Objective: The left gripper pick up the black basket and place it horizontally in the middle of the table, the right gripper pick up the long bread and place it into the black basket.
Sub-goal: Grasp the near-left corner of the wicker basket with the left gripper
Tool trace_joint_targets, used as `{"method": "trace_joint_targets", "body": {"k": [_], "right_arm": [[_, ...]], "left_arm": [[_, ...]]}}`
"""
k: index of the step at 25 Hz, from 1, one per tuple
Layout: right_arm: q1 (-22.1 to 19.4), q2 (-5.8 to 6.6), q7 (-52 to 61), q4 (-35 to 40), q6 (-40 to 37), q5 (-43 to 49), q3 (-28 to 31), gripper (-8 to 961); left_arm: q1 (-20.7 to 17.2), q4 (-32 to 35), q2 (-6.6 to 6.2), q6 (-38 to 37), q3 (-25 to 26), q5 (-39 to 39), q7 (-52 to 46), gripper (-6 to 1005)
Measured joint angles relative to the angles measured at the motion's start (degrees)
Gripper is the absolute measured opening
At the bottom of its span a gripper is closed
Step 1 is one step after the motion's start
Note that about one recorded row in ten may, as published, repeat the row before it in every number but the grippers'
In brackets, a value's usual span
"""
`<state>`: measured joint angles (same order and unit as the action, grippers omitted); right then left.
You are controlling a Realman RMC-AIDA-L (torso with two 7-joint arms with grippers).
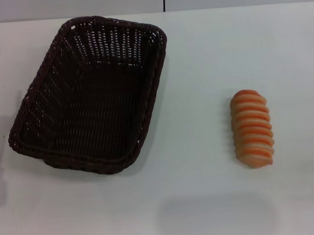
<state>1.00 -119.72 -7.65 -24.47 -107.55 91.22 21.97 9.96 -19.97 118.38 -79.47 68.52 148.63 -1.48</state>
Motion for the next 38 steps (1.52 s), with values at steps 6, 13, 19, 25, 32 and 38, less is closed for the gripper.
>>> {"method": "trace_joint_targets", "body": {"k": [6,13,19,25,32,38], "right_arm": [[0.0,0.01,0.0,0.0,0.0,0.0,0.0,840],[0.1,0.02,0.0,0.0,0.1,0.0,-0.1,840],[0.2,0.02,0.0,-0.1,0.0,0.2,-0.1,840],[0.2,0.01,0.0,-0.2,0.1,0.2,-0.1,840],[0.2,0.01,0.0,-0.3,0.4,0.2,-0.2,840],[0.2,0.01,0.0,-0.3,0.7,0.1,-0.2,841]], "left_arm": [[0.2,0.0,0.03,0.0,0.1,0.0,0.2,791],[-0.3,-5.9,-0.47,4.2,-0.7,0.2,4.8,780],[-5.1,-27.9,-4.36,26.1,1.0,7.5,6.1,770],[-8.1,-51.3,-5.30,60.4,6.3,16.0,5.8,761],[-7.8,-72.4,-5.60,95.2,8.4,16.3,7.5,750],[-3.5,-77.9,-1.80,117.2,13.9,16.0,13.0,748]]}}
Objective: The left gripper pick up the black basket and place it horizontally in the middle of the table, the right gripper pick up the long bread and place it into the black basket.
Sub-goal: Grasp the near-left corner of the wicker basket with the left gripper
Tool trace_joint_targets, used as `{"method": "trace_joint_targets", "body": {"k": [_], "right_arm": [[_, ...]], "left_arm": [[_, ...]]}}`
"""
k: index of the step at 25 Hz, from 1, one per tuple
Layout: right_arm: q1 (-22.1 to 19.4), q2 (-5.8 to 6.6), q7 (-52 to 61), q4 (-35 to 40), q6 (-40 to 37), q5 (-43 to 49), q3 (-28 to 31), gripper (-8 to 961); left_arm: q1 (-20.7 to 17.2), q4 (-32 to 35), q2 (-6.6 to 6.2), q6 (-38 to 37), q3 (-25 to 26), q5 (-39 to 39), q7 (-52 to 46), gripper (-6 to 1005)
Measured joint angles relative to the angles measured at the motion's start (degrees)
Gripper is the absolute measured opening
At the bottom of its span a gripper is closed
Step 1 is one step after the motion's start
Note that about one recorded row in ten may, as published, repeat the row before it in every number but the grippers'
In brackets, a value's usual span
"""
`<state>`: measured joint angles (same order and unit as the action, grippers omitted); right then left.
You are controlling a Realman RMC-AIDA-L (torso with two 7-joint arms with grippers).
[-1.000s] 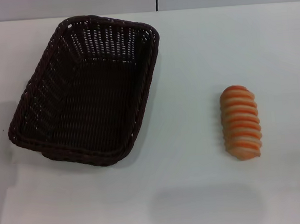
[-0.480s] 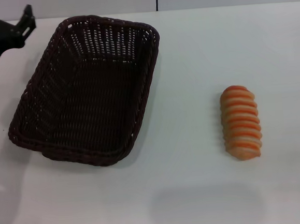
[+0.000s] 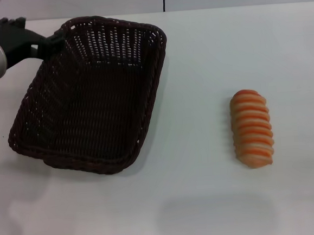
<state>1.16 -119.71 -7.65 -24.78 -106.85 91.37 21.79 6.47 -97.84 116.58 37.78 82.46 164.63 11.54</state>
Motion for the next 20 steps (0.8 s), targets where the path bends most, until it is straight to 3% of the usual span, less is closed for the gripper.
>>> {"method": "trace_joint_targets", "body": {"k": [1,3,15,20], "right_arm": [[0.0,0.00,0.0,0.0,0.2,0.0,-0.1,841],[0.0,0.00,0.0,0.0,0.3,0.0,-0.3,841],[-0.3,0.00,0.0,0.1,0.3,-0.1,-0.6,841],[-0.2,0.00,0.0,0.1,0.3,-0.1,-0.6,841]], "left_arm": [[1.5,0.6,1.54,4.4,2.6,0.0,2.1,749],[2.3,1.2,1.73,5.7,3.3,-0.1,2.2,751],[7.8,11.5,1.51,9.1,6.7,0.1,1.4,696],[8.5,12.6,1.51,10.2,7.0,0.1,1.5,673]]}}
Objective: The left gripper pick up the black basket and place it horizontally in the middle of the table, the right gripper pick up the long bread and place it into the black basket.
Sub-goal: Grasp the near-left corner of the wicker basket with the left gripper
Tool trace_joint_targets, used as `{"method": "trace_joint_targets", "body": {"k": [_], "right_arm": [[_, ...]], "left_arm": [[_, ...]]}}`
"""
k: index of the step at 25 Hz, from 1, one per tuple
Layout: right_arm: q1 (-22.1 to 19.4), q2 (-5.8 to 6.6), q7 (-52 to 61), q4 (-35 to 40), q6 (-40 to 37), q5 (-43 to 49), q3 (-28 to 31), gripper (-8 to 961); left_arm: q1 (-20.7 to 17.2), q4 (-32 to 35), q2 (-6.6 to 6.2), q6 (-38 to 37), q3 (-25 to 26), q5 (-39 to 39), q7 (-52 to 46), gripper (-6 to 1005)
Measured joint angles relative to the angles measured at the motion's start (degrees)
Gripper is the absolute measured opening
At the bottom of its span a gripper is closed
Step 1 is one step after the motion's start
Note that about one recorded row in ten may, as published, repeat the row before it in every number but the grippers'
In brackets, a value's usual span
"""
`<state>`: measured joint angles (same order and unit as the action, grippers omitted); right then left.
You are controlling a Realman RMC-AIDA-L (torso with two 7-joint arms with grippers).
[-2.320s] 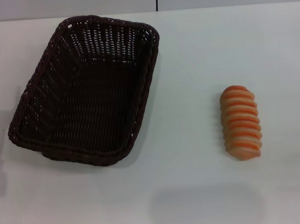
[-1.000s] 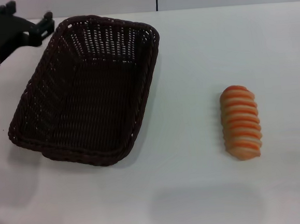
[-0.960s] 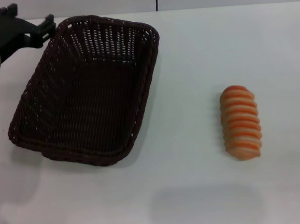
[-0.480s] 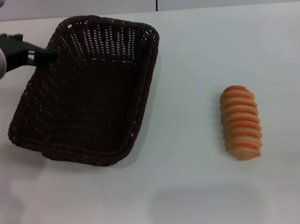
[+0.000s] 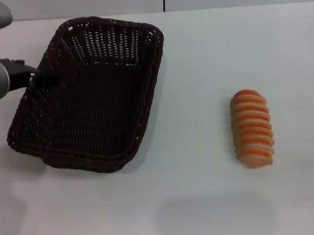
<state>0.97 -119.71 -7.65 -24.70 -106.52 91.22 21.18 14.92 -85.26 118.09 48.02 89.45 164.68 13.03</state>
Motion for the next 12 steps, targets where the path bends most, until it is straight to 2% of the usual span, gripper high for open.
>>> {"method": "trace_joint_targets", "body": {"k": [12], "right_arm": [[0.3,0.00,0.0,-0.1,0.0,0.4,-0.1,839]], "left_arm": [[0.6,0.6,0.15,2.6,-0.3,-0.1,0.0,619]]}}
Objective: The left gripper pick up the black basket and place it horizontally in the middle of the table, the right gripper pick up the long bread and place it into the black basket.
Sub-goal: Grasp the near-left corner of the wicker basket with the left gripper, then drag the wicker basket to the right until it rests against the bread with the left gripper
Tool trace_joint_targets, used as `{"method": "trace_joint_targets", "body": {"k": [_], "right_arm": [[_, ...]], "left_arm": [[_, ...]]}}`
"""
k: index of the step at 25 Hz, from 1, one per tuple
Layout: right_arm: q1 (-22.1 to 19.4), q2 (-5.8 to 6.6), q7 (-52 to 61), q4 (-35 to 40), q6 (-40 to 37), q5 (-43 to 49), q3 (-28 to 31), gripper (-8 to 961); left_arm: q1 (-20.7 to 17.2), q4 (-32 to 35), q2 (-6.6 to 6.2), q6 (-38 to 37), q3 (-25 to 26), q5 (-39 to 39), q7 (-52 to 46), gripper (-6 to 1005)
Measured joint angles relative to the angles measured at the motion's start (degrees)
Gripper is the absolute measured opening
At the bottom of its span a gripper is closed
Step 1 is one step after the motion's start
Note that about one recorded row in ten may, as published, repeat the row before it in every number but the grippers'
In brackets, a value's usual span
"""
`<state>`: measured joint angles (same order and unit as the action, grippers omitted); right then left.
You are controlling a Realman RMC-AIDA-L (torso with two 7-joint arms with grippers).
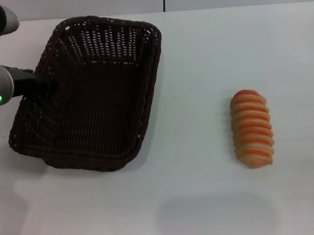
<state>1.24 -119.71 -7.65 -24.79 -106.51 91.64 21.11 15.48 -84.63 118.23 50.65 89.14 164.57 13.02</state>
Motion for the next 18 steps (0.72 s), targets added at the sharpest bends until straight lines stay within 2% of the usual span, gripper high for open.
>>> {"method": "trace_joint_targets", "body": {"k": [1,6,11,14,15,18], "right_arm": [[0.0,0.00,0.0,0.0,0.0,0.0,0.0,839],[0.1,0.01,0.0,0.0,-0.2,0.1,-0.6,837],[0.1,0.05,-0.2,0.0,-0.5,0.0,-0.7,835],[0.1,0.05,-0.3,0.0,-0.5,0.1,-0.7,834],[0.1,0.05,-0.3,0.0,-0.5,0.1,-0.7,833],[0.1,0.00,-0.3,0.0,-0.6,0.1,-0.7,832]], "left_arm": [[0.4,0.3,-0.06,0.7,-0.1,0.0,0.0,614],[0.6,-0.3,0.02,1.7,-0.5,0.2,1.9,429],[1.5,-0.8,0.00,3.6,-0.9,-1.7,8.2,353],[2.3,-0.8,-0.04,4.4,-0.1,-4.8,11.9,307],[3.3,-0.7,-0.07,5.2,2.2,-9.8,17.0,292],[5.0,0.0,-0.11,6.6,6.4,-16.8,24.8,290]]}}
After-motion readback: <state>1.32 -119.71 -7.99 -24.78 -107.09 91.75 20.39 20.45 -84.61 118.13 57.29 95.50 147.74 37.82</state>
